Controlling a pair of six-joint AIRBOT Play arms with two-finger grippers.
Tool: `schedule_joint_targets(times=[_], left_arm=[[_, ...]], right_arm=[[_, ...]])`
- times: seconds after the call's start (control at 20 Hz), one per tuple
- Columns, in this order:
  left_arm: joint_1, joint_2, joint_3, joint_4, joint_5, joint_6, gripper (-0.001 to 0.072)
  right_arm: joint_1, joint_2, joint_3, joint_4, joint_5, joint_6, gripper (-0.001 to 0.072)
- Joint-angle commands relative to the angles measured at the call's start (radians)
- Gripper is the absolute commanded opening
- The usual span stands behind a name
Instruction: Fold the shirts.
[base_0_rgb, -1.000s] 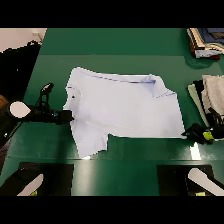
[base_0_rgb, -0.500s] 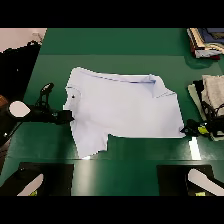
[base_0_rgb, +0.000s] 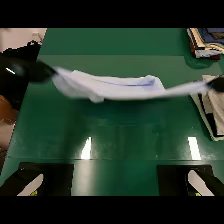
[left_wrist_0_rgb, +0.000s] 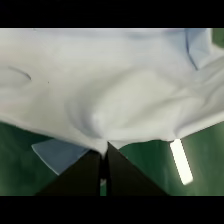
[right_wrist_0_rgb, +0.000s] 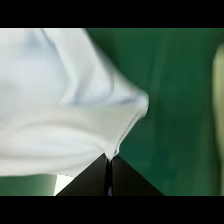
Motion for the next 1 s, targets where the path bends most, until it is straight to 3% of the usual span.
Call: schedule_joint_targets(times=[0.0, 0.25, 0.5, 0.6, 0.75, 0.95], left_arm=[[-0.001, 0.0, 0.41, 0.039, -0.065, 0.004, 0.0022], [-0.001, 0.0, 0.839, 0.036, -0.019, -0.05, 0.0021], [-0.001, -0.004, 0.919, 0.006, 0.042, -0.074, 0.0021], [-0.001, -0.004, 0.824, 0.098, 0.037, -0.075, 0.0021], [-0.001, -0.016, 0.541, 0.233, -0.03, -0.076, 0.0022], [0.0, -0.151, 0.18, 0.237, -0.08, -0.055, 0.0022]], right_arm=[[0.018, 0.058, 0.333, 0.003, -0.054, 0.003, 0.0017], [0.017, 0.114, 0.634, -0.115, -0.056, 0.008, 0.0017], [0.017, 0.074, 0.838, -0.294, 0.095, 0.063, 0.0017], [0.018, 0.017, 0.871, -0.293, 0.163, 0.064, 0.0016], [0.018, -0.077, 0.747, -0.274, 0.244, 0.075, 0.0016], [0.024, -0.268, 0.534, -0.275, 0.346, 0.077, 0.0016]])
